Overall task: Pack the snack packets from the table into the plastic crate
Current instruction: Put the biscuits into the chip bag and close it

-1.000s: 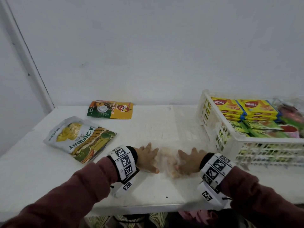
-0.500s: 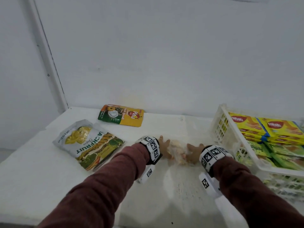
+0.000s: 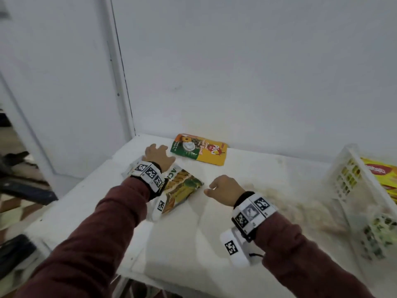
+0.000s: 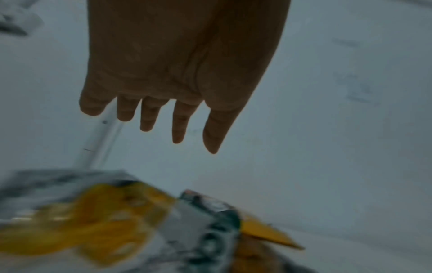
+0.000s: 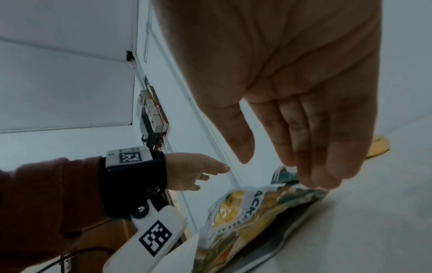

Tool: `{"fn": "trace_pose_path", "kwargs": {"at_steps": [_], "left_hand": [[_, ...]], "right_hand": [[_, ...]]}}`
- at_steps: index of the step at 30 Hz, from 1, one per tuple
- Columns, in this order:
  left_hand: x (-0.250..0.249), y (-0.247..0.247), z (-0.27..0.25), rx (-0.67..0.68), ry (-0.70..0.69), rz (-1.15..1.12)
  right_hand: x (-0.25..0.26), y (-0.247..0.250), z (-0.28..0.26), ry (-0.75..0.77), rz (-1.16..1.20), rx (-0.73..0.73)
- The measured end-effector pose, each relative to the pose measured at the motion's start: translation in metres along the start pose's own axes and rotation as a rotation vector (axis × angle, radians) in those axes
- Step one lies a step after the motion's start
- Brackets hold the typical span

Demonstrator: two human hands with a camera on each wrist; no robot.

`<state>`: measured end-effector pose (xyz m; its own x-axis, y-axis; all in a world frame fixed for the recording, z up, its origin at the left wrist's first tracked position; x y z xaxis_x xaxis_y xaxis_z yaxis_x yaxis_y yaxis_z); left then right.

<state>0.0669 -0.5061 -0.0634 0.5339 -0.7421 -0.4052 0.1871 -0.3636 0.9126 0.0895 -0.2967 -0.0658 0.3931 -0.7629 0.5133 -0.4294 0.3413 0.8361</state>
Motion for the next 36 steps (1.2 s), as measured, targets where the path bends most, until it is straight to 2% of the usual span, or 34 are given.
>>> {"fn": "trace_pose_path", "kwargs": {"at_steps": [3,7,9,12,16,18,21,23,25,27,29,31,34,36], "left_hand": [[0.046,0.008,0.026,0.008,0.105,0.091],[0.076,0.004,0.050,0.162,0.112,0.064],[0.084,0.004,0.055,0.194,0.083,0.032],[0.091,0.004,0.062,0.185,0.072,-0.066],[0.080,0.008,0.063,0.297,0.036,-0.351],[0.064,0.016,0.059,0.237,-0.062,-0.379],[0.029,0.040,0.038,-0.028,-0.367,-0.508],[0.004,0.058,0.010,-0.150,-0.643,-0.611],[-0.017,0.067,-0.017,-0.148,-0.879,-0.587],[-0.031,0.065,-0.033,-0.102,-1.027,-0.457],[-0.040,0.060,-0.042,-0.034,-1.053,-0.381],[-0.046,0.060,-0.048,0.015,-0.996,-0.340],[-0.052,0.063,-0.054,0.084,-0.929,-0.252],[-0.058,0.064,-0.058,0.117,-0.925,-0.122]], "right_hand": [[0.021,-0.030,0.030,-0.093,0.162,0.000],[0.036,-0.053,0.068,-0.154,0.196,0.032],[0.040,-0.057,0.078,-0.170,0.201,0.006],[0.038,-0.054,0.084,-0.211,0.289,-0.134],[0.044,-0.021,0.076,-0.157,0.404,-0.393],[0.051,0.009,0.062,-0.048,0.395,-0.581],[0.059,0.050,0.041,0.180,0.232,-0.754],[0.061,0.063,0.037,0.268,-0.082,-0.711],[0.065,0.064,0.033,0.350,-0.362,-0.639],[0.063,0.054,0.031,0.463,-0.537,-0.591],[0.054,0.047,0.024,0.521,-0.631,-0.652],[0.045,0.044,0.019,0.557,-0.668,-0.627],[0.033,0.045,0.014,0.597,-0.696,-0.543],[0.030,0.044,0.007,0.596,-0.635,-0.456]]}}
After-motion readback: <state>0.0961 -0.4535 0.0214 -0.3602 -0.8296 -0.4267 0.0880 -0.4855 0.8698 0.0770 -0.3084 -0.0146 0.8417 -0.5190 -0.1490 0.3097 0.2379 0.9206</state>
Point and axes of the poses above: each hand's wrist, its own z-axis towards the middle knuckle, its own y-axis out of the back of the hand, x = y × z, the point moved 2 cm from there along z, towards the middle knuckle, and after that the axes turned 7 degrees about y, right-handed, at the moved point
